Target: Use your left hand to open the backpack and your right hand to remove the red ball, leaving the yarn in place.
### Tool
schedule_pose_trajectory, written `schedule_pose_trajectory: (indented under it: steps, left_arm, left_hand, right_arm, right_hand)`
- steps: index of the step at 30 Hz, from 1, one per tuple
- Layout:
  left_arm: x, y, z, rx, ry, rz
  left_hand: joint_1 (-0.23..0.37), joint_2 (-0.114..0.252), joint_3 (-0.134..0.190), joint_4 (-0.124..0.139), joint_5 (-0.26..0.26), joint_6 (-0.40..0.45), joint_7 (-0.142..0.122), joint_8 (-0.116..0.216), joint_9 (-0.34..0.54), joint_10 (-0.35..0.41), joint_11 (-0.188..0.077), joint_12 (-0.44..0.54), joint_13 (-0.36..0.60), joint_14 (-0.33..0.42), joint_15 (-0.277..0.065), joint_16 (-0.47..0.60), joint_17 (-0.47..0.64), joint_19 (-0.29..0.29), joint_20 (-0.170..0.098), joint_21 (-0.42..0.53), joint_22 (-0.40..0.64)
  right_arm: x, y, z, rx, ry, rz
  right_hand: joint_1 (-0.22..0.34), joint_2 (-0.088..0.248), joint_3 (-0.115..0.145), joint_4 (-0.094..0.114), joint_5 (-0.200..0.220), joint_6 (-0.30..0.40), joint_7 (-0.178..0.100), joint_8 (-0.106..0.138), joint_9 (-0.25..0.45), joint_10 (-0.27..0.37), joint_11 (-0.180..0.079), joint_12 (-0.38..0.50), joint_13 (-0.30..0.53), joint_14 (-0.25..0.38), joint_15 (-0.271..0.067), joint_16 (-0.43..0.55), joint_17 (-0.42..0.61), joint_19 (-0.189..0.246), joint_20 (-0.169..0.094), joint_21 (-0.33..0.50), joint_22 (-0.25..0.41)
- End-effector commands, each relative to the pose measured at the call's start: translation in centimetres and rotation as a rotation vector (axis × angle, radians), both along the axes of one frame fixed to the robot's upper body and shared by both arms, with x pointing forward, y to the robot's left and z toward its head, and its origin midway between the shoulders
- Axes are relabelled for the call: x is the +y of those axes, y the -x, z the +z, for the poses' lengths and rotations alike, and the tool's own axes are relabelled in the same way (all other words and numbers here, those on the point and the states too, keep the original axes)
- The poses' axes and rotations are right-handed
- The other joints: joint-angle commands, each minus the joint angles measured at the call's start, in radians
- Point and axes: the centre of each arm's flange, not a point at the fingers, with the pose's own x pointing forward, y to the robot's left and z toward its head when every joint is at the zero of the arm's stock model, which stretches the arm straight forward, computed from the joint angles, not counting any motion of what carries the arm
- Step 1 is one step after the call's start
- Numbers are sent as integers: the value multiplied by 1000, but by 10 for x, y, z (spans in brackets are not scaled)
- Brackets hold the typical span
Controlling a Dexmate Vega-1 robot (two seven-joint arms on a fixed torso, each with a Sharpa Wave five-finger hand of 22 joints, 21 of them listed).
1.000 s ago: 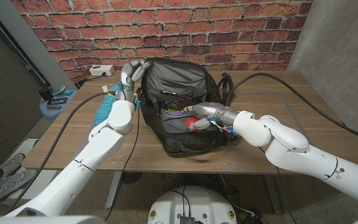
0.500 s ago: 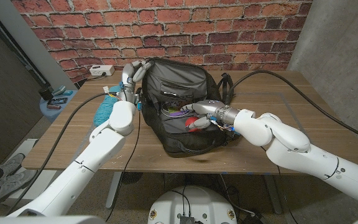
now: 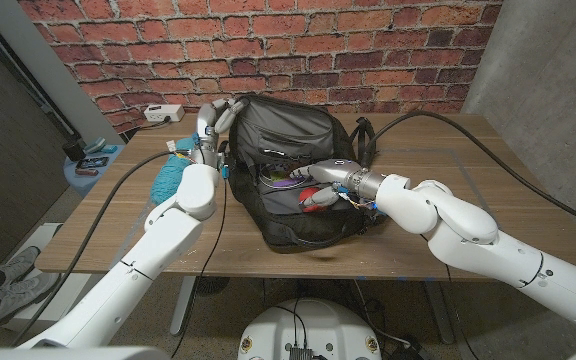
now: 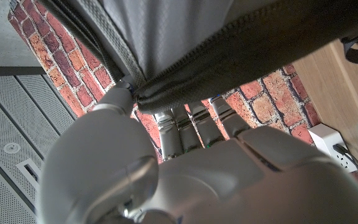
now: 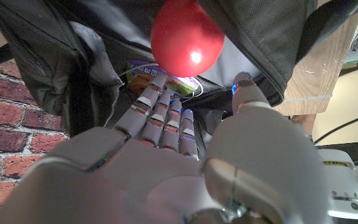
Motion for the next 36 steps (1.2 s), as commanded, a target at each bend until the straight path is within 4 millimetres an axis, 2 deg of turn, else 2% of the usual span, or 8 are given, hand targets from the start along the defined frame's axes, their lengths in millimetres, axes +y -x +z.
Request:
schedule_pose_trajectory:
  steps: [1,4,10,20,28,36]
  left_arm:
    - [2,3,-4,4,6,6]
    - [3,3,-4,4,9,9]
    - [3,4,-5,4,8,6]
    - [3,3,-6,-1,3,-4]
    - [4,5,-7,2,2,-3]
    - [4,5,-8,0,1,-2]
  left_hand:
    - [26,36,-4,1,5,-5,0,10,3,9,0,-3,4,4,2,-2,2,0,-6,5,3]
    - [26,36,-3,1,6,-5,0,9,1,10,-7,-3,4,6,1,-2,2,0,-5,5,3]
    - [26,36,-3,2,7,-7,-1,11,2,11,-1,-4,3,7,1,-3,1,0,-6,5,3]
    - [27,36,-4,2,7,-7,0,12,-1,11,-6,-3,5,5,1,-3,3,0,-6,6,3]
    - [27,37,-4,2,7,-9,0,13,-2,9,-1,-5,4,6,1,-3,3,0,-6,6,3]
    - [29,36,-6,0,7,-9,-3,15,-1,8,-7,-5,6,6,-1,-3,4,0,-6,6,3]
  right_arm:
    - [1,-8,-5,-17,32,11]
    - [1,-9,-6,-14,41,13]
    - [1,-10,-8,-18,55,22]
    - [-1,-12,-10,-52,81,21]
    - [-1,-16,-10,-60,114,35]
    - [-5,-23,-11,-64,162,53]
  right_hand:
    - [12,0,-1,-1,6,-3,0,5,4,-5,4,6,2,4,-40,3,4,2,-4,9,2]
    - [13,-2,-2,-2,7,-6,0,5,4,-8,-1,6,3,2,-40,2,4,2,-4,10,2]
    - [14,-4,-4,-3,7,-10,-1,4,4,-9,-2,6,4,1,-41,2,4,1,-6,10,2]
    - [26,-7,-6,-6,10,-8,-6,8,4,-2,-13,12,7,13,-52,8,5,13,-13,15,2]
    - [36,-12,-6,-11,12,-7,-8,10,4,1,-16,14,9,18,-57,10,4,16,-16,16,2]
    - [45,-14,-7,-12,14,-11,-14,9,4,-3,-21,14,11,17,-62,10,4,17,-20,16,2]
